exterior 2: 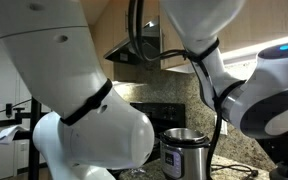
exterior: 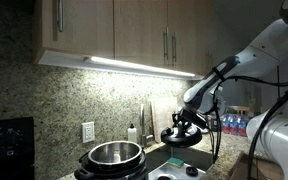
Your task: Pick up the lid and close the rice cooker
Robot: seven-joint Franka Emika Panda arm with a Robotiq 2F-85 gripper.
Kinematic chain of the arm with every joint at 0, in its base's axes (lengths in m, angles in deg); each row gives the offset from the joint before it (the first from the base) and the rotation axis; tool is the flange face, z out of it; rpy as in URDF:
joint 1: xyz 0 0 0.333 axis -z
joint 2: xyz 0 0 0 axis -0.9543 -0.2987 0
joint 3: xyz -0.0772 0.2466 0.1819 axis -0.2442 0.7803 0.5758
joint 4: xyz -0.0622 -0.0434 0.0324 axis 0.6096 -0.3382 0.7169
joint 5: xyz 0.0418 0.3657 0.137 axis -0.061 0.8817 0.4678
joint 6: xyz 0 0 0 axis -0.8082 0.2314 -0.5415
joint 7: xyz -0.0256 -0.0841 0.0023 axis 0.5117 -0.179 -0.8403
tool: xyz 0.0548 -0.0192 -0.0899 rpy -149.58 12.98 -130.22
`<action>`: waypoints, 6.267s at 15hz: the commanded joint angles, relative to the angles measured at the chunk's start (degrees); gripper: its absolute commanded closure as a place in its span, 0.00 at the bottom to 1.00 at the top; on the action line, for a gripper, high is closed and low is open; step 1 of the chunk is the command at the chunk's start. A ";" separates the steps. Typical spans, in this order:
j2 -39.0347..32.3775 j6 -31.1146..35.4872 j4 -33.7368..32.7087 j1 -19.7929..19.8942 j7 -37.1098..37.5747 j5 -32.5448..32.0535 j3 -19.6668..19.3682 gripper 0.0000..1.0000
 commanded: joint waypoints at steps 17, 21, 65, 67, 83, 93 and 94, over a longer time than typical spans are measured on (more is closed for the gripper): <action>-4.43 -2.19 2.66 2.44 -8.40 -1.12 3.68 0.98; -4.53 -2.00 3.49 2.03 -9.07 -2.05 7.38 0.98; -19.80 -31.99 -1.57 -19.53 -6.61 -1.33 19.84 0.98; -18.60 -30.92 -1.79 -23.33 -7.34 -0.47 17.05 0.98; -15.85 -21.92 -2.01 -37.79 -6.41 3.24 6.47 0.98; -14.22 -21.93 -3.38 -39.06 -7.33 2.73 5.59 0.97; -14.15 -21.89 -3.41 -39.08 -7.33 2.73 5.59 0.97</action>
